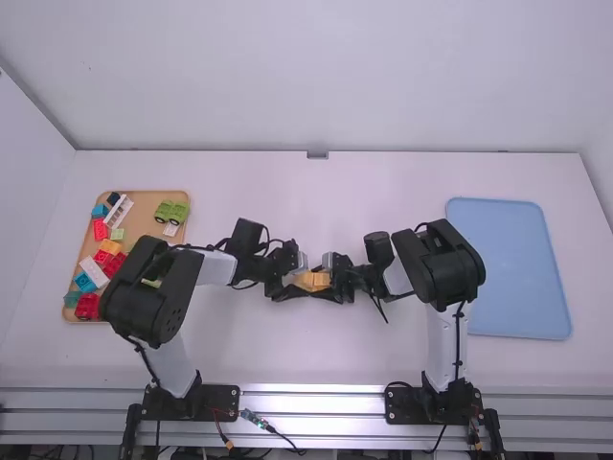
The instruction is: Assemble lego blocks to make yellow taxi
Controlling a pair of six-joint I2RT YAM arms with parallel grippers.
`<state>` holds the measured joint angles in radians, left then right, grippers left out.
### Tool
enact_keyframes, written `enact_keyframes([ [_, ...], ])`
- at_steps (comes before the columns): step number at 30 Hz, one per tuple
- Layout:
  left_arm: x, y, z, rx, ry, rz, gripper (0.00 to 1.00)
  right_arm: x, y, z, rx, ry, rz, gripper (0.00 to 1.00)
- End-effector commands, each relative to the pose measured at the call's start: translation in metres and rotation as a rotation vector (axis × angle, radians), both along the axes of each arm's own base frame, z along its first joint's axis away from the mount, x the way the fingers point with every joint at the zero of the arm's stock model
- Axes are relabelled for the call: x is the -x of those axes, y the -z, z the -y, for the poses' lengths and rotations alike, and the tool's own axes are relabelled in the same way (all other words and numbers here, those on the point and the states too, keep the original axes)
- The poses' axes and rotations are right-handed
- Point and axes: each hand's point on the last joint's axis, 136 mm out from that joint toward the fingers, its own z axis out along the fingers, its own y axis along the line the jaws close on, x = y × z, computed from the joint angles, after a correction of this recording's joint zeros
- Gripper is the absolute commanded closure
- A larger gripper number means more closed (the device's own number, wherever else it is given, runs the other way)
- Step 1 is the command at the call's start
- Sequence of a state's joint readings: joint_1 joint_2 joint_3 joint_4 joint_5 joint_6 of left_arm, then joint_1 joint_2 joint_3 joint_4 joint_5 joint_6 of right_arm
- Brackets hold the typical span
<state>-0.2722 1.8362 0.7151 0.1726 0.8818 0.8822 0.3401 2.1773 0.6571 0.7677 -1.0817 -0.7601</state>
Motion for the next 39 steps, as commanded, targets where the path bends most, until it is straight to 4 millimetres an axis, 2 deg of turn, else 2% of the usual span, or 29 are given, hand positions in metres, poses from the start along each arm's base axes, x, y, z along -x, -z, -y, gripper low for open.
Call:
enact_keyframes([
  [1, 0.0028, -0.0014, 0.0042, 0.022, 0.017, -0.011, 0.32, 0.0006, 0.0102, 0.0026, 0.034, 0.028, -0.042, 0.64],
  [2, 0.0022, -0.0004, 0.0043, 0.022, 0.017, -0.009, 0.38, 0.0007, 0.0102, 0.0026, 0.034, 0.028, -0.042, 0.64],
  [8, 0.0047, -0.0031, 0.0061, 0.044, 0.029, -0.018, 0.55, 0.0009, 0.0104, 0.0027, 0.035, 0.028, -0.044, 0.64],
  [10, 0.0031, -0.0021, 0.005, 0.036, 0.023, -0.012, 0.58, 0.0009, 0.0104, 0.0028, 0.034, 0.028, -0.044, 0.64],
  [13, 0.0043, -0.0014, 0.0051, 0.033, 0.024, -0.018, 0.59, 0.001, 0.0104, 0.0027, 0.034, 0.028, -0.044, 0.64],
  [16, 0.0053, -0.0007, 0.005, 0.031, 0.024, -0.024, 0.54, 0.0011, 0.0104, 0.0027, 0.034, 0.028, -0.045, 0.64],
  [23, 0.0055, -0.0002, 0.0036, 0.03, 0.02, -0.031, 0.56, 0.001, 0.0104, 0.0027, 0.034, 0.028, -0.045, 0.64],
  [27, 0.0063, 0.0005, 0.0029, 0.027, 0.019, -0.038, 0.62, 0.001, 0.0105, 0.0027, 0.035, 0.028, -0.045, 0.64],
  [28, 0.0065, 0.0005, 0.0031, 0.027, 0.019, -0.038, 0.68, 0.001, 0.0104, 0.0027, 0.034, 0.028, -0.045, 0.65],
  [33, 0.0085, 0.0011, 0.0039, 0.026, 0.023, -0.045, 0.78, 0.0005, 0.0105, 0.0032, 0.034, 0.03, -0.046, 0.65],
  [39, 0.0082, 0.0008, 0.0043, 0.026, 0.028, -0.035, 0.84, 0.0005, 0.0105, 0.0032, 0.034, 0.03, -0.045, 0.65],
])
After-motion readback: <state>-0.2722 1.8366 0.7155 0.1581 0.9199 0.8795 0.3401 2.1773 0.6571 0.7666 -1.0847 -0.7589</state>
